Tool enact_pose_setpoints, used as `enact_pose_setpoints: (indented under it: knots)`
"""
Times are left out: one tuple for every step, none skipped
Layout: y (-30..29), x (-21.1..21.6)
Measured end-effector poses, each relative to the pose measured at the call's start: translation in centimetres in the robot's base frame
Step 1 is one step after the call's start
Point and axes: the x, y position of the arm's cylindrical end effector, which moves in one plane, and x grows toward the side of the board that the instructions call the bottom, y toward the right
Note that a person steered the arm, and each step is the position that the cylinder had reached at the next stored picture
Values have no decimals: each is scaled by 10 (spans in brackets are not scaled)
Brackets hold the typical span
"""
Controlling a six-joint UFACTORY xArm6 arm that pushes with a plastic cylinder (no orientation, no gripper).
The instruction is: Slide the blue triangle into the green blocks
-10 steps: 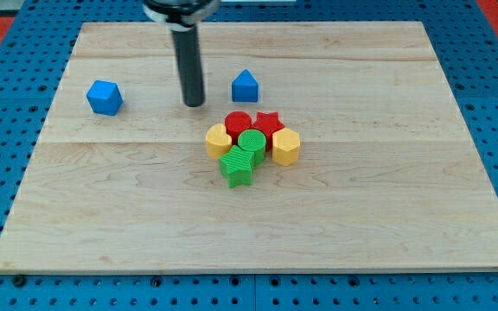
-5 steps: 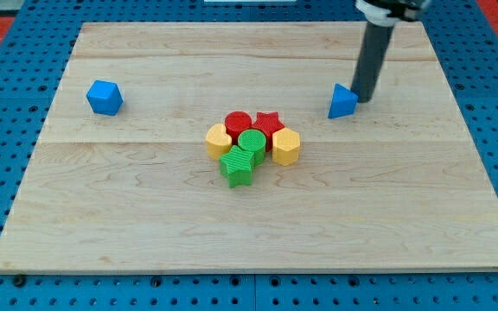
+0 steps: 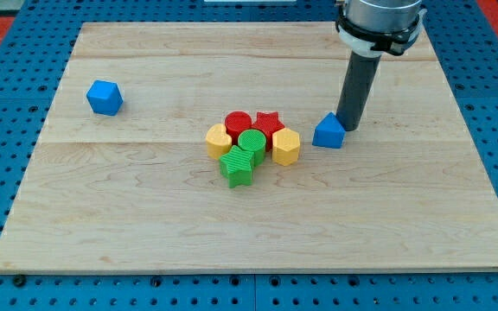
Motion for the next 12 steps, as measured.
enact_pose_setpoints:
  knots:
    - [-36,-3]
    - [-2,17]
    - [5,34]
    - [-24,45]
    - [-22,25]
    - [-50,11]
    - [-52,44]
    - [-32,79]
    - [-16,111]
    - [-39,116]
    - [12,103]
    - [-18,80]
